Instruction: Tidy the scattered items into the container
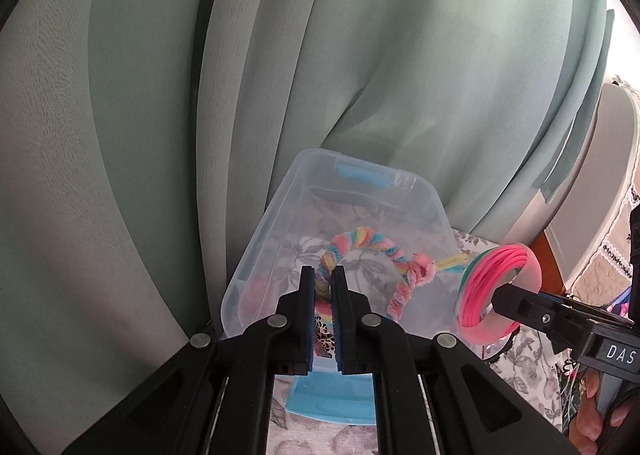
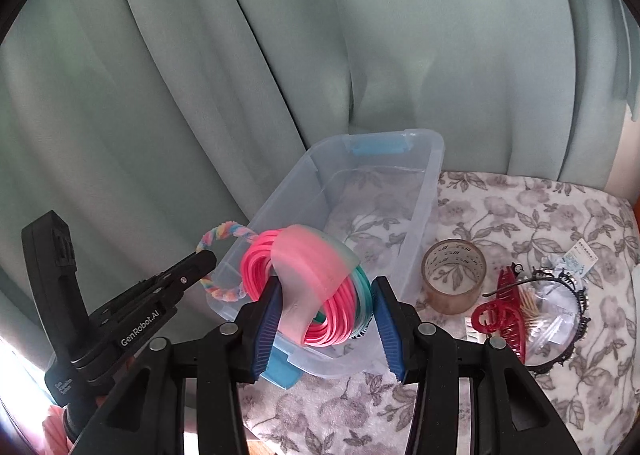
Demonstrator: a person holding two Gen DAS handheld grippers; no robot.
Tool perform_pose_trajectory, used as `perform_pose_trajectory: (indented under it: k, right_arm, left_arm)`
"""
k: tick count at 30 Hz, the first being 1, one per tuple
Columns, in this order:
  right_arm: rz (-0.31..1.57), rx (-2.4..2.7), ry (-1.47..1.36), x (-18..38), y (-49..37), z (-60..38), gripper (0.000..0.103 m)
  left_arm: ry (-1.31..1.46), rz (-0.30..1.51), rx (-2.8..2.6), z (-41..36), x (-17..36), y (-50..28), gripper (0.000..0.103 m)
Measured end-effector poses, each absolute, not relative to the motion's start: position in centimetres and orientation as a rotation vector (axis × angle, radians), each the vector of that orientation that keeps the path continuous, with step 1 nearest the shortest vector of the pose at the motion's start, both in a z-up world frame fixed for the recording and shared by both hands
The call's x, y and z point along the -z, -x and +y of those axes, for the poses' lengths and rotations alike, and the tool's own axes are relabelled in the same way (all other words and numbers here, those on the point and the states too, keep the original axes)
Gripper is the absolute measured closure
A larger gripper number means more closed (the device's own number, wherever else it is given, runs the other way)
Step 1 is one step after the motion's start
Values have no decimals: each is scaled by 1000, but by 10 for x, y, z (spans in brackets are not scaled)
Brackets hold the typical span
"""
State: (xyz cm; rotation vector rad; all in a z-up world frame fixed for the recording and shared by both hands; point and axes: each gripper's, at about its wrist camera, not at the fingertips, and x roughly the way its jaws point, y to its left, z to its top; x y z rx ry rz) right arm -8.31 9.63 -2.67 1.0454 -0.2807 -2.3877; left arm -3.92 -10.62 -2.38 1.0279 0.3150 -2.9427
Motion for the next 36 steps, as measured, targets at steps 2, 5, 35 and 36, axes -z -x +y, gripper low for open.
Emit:
perform_pose_trajectory:
  k: [2,5,35,36]
  right_arm:
    - [-274,2378,-1057,29,87,93,54]
    - [-267,2369,-1072,32,93,90,54]
    - [-260,2428,-1102,27,85,89,46]
    - [-260,2433,-1098,25,82,90,43]
  left_arm:
    - [-1037,318,2936,-109,26,43,96]
    - [-1049,318,2926,-112,30,49,96]
    - [-1098,337,2932,-109,27,49,36]
    - [-1092,332,2933,-108,25,47,33]
